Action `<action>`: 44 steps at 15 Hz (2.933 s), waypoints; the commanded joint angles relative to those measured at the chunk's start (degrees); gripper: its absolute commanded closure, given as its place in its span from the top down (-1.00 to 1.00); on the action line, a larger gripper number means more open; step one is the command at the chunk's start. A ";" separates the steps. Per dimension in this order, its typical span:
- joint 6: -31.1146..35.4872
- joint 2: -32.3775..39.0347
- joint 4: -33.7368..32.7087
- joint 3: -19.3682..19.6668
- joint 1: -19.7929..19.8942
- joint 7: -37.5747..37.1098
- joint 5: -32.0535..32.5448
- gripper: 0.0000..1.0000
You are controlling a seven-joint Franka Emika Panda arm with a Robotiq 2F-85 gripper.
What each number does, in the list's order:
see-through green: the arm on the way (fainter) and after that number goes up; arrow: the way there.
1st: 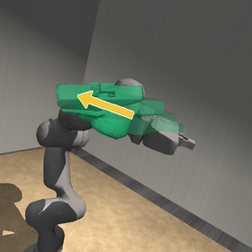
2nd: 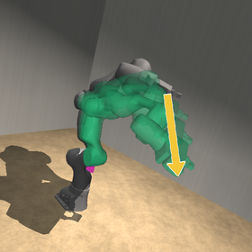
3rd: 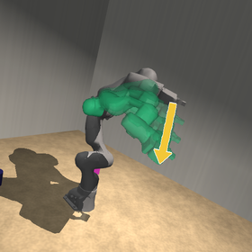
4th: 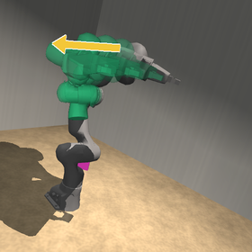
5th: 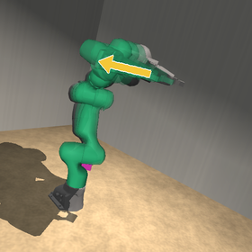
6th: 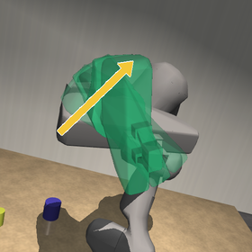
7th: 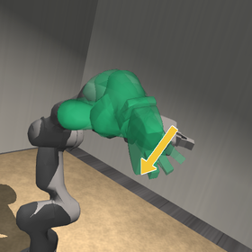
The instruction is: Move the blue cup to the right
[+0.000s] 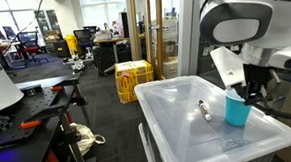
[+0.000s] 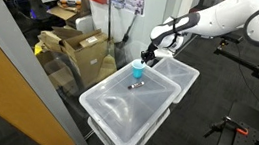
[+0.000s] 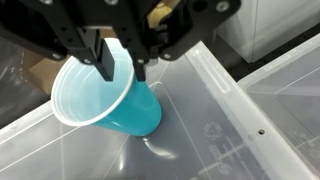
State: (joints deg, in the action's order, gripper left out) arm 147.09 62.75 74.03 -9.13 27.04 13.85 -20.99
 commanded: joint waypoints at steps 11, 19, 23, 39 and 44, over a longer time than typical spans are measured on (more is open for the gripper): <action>7.01 -6.41 9.22 0.54 -2.05 -1.70 -0.88 0.18; 22.33 -15.64 25.70 -1.17 -2.82 -1.90 0.11 0.84; 28.62 -20.97 33.97 -0.61 -4.37 -4.09 1.25 1.00; 25.94 -39.14 50.59 1.25 -13.51 -7.92 11.80 1.00; 20.14 -42.00 50.61 1.73 -16.48 -7.54 12.54 1.00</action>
State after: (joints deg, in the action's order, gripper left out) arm 170.97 24.32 122.80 -8.15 12.19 6.38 -9.41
